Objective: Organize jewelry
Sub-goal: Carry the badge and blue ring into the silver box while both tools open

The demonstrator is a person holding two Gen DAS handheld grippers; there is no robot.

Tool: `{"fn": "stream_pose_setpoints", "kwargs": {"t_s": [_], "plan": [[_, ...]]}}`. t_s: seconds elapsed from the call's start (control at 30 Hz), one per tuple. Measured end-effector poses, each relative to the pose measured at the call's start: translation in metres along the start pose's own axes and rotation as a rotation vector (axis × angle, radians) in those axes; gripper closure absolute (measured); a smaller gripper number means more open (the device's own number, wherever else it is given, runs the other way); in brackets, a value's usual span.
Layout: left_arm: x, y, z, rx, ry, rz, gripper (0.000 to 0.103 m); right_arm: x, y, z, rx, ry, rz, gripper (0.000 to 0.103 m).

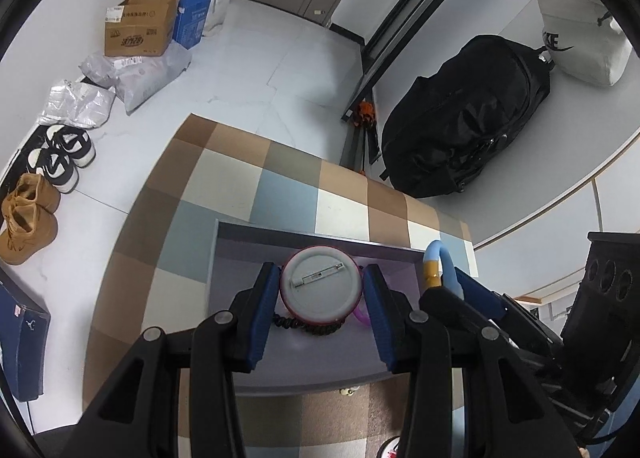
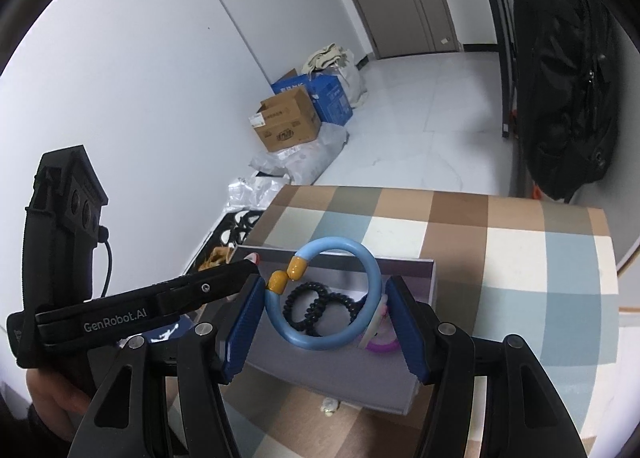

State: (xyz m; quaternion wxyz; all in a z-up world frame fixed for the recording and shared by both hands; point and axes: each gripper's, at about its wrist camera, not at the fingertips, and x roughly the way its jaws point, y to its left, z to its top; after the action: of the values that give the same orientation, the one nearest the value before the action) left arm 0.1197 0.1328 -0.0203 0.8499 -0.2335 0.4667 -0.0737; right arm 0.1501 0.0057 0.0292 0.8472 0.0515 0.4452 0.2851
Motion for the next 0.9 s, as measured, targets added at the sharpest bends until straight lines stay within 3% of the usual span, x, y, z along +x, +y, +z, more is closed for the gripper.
{"fn": "stream_pose_setpoints", "kwargs": {"t_s": [0.57, 0.67, 0.9], "plan": [[0.012, 0.006, 0.003, -0.042, 0.051, -0.051, 0.065, 0.011, -0.006, -0.002, -0.006, 0.026, -0.028, 0.041], [0.01, 0.004, 0.003, -0.048, 0.056, -0.098, 0.05, 0.006, -0.007, -0.001, 0.003, 0.003, -0.039, 0.03], [0.002, -0.001, 0.002, -0.003, 0.011, -0.063, 0.044, -0.007, -0.011, 0.0, 0.01, -0.047, -0.094, 0.021]]}}
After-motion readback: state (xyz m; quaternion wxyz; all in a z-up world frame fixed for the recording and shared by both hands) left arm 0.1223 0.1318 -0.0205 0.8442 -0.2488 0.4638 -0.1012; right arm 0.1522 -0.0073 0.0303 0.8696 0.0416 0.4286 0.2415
